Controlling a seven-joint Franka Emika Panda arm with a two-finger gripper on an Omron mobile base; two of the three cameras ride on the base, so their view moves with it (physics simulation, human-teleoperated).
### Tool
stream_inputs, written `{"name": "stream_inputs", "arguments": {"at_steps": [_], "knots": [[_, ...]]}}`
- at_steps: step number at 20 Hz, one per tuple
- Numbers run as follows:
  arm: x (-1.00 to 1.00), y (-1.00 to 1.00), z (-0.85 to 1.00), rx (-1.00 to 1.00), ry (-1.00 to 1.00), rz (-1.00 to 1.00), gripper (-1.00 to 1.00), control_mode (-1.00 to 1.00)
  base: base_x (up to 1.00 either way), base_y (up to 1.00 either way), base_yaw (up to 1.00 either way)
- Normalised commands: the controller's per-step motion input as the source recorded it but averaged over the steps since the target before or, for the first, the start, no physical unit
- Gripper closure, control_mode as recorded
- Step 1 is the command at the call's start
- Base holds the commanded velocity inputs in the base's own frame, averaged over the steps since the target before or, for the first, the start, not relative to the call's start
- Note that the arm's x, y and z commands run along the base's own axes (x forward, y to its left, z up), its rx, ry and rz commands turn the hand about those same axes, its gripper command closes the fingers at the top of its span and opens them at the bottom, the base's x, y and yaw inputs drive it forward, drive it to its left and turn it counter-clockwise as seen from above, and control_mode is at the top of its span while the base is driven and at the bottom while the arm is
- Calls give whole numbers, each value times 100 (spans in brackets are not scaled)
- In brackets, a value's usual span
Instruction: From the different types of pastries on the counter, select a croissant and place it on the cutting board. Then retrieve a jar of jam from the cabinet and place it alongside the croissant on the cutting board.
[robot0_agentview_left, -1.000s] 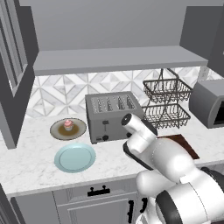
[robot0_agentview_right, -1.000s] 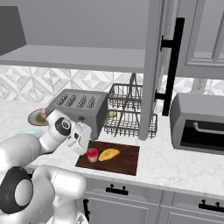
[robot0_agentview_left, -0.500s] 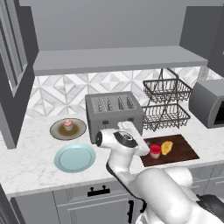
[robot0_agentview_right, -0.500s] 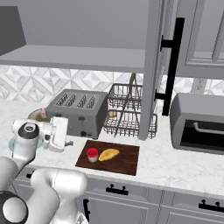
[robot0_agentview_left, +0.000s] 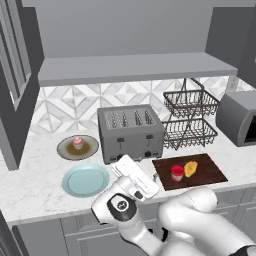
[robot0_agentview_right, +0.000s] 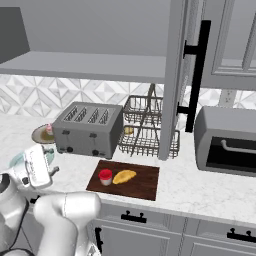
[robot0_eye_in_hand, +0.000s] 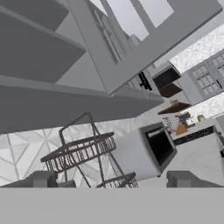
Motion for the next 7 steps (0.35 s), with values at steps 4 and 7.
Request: {"name": "stream_inputs", "arguments": {"at_steps": [4,7], "knots": [[0,4,0,-3,0,0,-100,-100,0,0,0],[0,0,0,0,0,0,-100,-100,0,0,0]]}}
